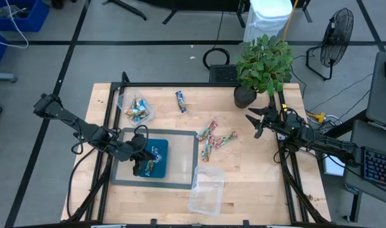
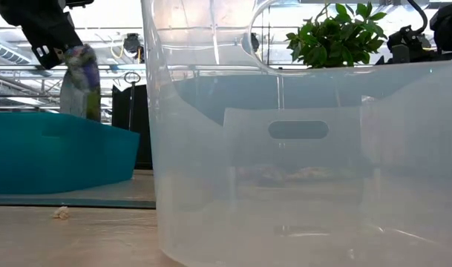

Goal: Pick and place Granola Bars by type
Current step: Put the left blue granola bar into the blue bin, then put the blue granola bar into the blue bin

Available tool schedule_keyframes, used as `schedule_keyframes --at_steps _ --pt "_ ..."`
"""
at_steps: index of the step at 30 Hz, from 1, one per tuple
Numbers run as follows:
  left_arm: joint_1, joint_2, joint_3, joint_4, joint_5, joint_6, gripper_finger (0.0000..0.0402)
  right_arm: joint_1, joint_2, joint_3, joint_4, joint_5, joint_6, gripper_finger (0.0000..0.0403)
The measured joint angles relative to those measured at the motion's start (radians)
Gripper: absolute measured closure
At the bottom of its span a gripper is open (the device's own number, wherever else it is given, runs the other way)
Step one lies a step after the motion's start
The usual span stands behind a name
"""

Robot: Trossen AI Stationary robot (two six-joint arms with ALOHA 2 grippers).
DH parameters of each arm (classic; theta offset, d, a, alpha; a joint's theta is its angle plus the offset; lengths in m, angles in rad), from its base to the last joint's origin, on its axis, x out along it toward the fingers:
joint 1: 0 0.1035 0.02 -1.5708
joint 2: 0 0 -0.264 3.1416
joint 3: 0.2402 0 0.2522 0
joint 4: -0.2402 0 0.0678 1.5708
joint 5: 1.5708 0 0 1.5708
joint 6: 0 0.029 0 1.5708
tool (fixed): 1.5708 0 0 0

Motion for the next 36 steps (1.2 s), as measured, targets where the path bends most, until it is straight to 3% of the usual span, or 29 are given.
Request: schedule_keyframes --at_steps 14,22,27,29,32,36 --pt "0.0 0.0 0.0 0.009 -0.068 0.069 0.0345 0.0 0.0 0.0 0.0 0.0 0.0 0.0243" --pt "0.03 0.0 0.0 0.012 -0.27 0.135 0.0359 0.0 0.0 0.0 0.0 0.0 0.0 0.0243" --pt "0.16 0.0 0.0 0.035 -0.375 0.151 0.0378 0.0 0.0 0.0 0.0 0.0 0.0 0.0243" --pt "0.242 0.0 0.001 0.054 -0.342 0.15 0.0383 0.0 0.0 0.0 0.0 0.0 0.0 0.0243" --pt "0.376 0.0 0.001 0.065 -0.195 0.17 0.0373 0.0 0.0 0.0 0.0 0.0 0.0 0.0243" --pt "0.54 0.014 0.001 0.118 -0.039 0.18 0.0316 0.0 0.0 0.0 0.0 0.0 0.0 0.0243"
